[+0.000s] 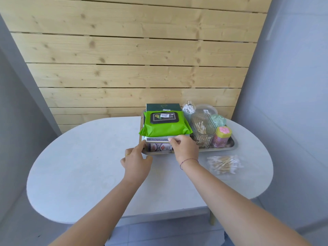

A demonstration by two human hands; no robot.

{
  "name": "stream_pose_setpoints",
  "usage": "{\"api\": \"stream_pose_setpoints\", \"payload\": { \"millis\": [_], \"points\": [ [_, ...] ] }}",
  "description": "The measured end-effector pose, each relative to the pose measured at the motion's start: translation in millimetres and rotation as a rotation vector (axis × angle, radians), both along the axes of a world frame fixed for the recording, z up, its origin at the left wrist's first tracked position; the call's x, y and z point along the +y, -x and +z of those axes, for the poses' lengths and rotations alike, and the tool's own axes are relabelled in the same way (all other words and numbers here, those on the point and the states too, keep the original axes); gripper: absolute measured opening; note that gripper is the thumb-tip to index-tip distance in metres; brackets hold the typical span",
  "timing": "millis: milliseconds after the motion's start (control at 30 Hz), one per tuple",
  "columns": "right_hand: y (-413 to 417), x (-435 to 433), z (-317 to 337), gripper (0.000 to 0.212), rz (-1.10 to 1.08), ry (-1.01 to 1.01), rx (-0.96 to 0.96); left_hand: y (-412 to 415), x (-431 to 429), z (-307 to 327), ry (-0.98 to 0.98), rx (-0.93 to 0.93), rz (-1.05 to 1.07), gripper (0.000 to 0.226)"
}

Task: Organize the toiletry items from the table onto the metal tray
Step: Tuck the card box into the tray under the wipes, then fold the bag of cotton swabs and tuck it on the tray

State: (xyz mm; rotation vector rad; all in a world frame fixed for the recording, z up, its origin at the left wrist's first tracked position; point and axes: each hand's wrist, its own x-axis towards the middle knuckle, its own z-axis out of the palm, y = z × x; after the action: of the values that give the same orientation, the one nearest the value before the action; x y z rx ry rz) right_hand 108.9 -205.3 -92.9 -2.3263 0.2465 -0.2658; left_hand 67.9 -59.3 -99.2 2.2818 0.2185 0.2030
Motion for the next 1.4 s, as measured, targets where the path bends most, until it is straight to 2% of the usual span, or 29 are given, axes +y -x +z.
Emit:
{"api": "stream_pose_setpoints", "payload": {
  "millis": [100,200,333,400,467,533,600,700,767,833,933,1000,1100,1200,1267,1300,1333,1400],
  "points": [
    [2.5,-0.4,0.7,0.03,0.012,0.025,0.01,1.4,-1.6,2.2,0.035,0.039,-0.02,0.057],
    [10.7,-12.4,5.1,0.027,0.062,-0.007,-0.05,5.1,-2.1,1.7,0.044,-0.015,0.009,0.058],
    [30.8,-65.5,33.7,0.012,0.188,-0.018,-0.142,19.9,-15.4,4.1,0.058,-0.281,0.097,0.055],
    [43.2,-104.0,53.6,0.012,0.28,-0.058,-0.073,27.8,-31.8,9.1,0.029,-0.422,-0.026,0.045],
    [53.7,-143.8,68.3,0.015,0.343,-0.029,0.024,31.6,-53.8,11.6,-0.006,-0.455,-0.271,0.035],
    [59.9,-177.5,74.4,0.023,0.371,0.07,0.102,31.6,-76.5,8.7,-0.076,-0.398,-0.532,0.031],
    [65.5,-203.1,71.5,0.041,0.389,0.179,0.203,29.0,-101.6,4.7,-0.157,-0.292,-0.736,0.046],
    [74.5,-225.6,58.7,0.075,0.339,0.292,0.414,25.6,-137.3,2.3,-0.312,-0.205,-0.898,0.066],
    [82.9,-230.0,51.4,0.086,0.358,0.318,0.527,25.1,-152.3,-0.8,-0.393,-0.22,-0.919,0.073],
    [89.8,-228.5,44.8,0.092,0.424,0.298,0.592,23.4,-160.4,-7.1,-0.454,-0.242,-0.9,0.068],
    [92.9,-223.1,35.1,0.101,0.448,0.269,0.55,21.2,-164.9,-12.8,-0.483,-0.284,-0.9,0.055],
    [89.7,-216.6,28.1,0.091,0.428,0.235,0.44,16.6,-163.7,-16.2,-0.471,-0.351,-0.857,0.053],
    [82.9,-210.9,21.0,0.054,0.384,0.137,0.205,13.3,-155.9,-7.7,-0.243,-0.371,-0.76,0.043],
    [79.3,-202.4,28.4,0.021,0.337,-0.085,0.13,9.0,-139.8,10.0,0.19,-0.088,-0.587,0.026],
    [76.9,-193.8,33.0,0.014,0.325,-0.251,0.11,4.9,-124.2,20.3,0.527,0.102,-0.471,0.01],
    [75.3,-188.9,33.5,0.014,0.315,-0.337,0.099,3.7,-116.2,23.5,0.633,0.163,-0.43,0.004],
    [73.1,-182.5,33.0,0.015,0.3,-0.425,0.087,2.4,-107.7,25.4,0.708,0.208,-0.401,0.001],
    [68.1,-168.5,29.5,0.016,0.255,-0.583,0.053,-1.0,-92.5,21.3,0.813,0.276,-0.365,0.009]
  ]
}}
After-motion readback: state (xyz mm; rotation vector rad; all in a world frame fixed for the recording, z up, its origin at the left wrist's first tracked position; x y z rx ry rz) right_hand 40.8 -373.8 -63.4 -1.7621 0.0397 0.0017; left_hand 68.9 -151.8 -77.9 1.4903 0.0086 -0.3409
